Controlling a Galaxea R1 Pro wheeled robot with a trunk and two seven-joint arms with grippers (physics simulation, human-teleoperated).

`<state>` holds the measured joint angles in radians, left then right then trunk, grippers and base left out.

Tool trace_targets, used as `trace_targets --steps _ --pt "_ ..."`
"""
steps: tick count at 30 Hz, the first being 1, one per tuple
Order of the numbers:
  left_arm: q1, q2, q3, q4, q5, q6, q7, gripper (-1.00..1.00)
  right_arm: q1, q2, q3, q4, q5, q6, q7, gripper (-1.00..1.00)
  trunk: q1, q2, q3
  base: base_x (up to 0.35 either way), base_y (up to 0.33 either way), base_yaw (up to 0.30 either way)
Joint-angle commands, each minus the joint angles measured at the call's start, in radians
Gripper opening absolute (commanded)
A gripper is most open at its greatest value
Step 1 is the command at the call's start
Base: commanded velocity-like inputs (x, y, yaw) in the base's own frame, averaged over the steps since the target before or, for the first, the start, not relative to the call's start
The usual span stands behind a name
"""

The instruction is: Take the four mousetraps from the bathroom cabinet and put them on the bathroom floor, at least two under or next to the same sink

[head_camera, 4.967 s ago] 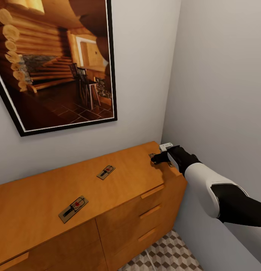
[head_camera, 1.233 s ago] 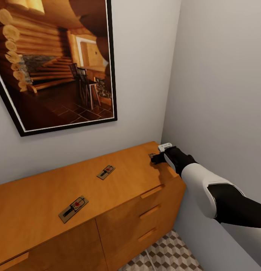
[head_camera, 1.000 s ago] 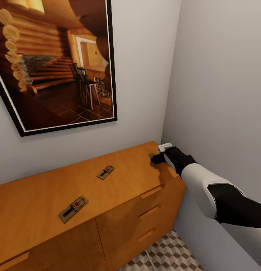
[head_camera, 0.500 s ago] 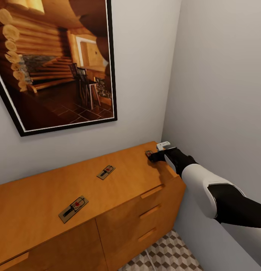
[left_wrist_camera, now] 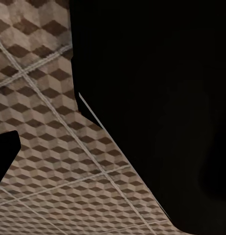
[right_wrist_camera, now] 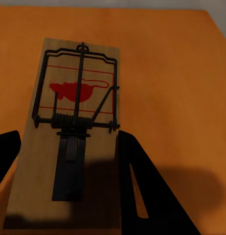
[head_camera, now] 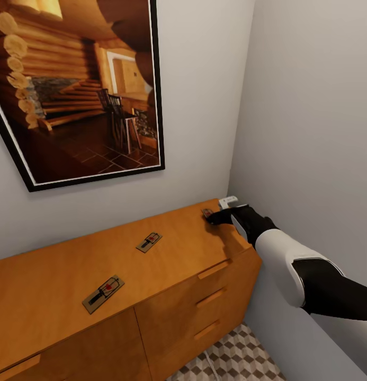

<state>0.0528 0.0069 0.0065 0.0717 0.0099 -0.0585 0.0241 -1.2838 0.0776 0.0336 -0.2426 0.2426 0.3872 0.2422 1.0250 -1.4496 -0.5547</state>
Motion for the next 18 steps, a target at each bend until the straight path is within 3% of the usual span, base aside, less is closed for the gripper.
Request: trace_targets --steps 1,12,18 --pt "-0.001 0.0 0.0 0.002 0.001 -0.006 0.002 1.0 0.0 0.0 0.003 -0.004 0.009 0.005 0.007 -1.0 0.0 0.0 -0.001 0.0 0.0 0.0" --pt "-0.001 0.001 0.003 -0.004 -0.001 -0.008 0.001 1.0 0.0 -0.001 0.002 -0.008 0.012 0.013 0.01 -1.0 0.0 0.0 -0.001 0.0 0.0 0.0" --pt "-0.001 0.002 0.003 -0.056 -0.001 -0.011 0.001 1.0 0.0 -0.001 0.0 -0.054 0.013 0.05 0.008 -1.0 0.0 0.0 -0.001 0.0 0.0 0.0"
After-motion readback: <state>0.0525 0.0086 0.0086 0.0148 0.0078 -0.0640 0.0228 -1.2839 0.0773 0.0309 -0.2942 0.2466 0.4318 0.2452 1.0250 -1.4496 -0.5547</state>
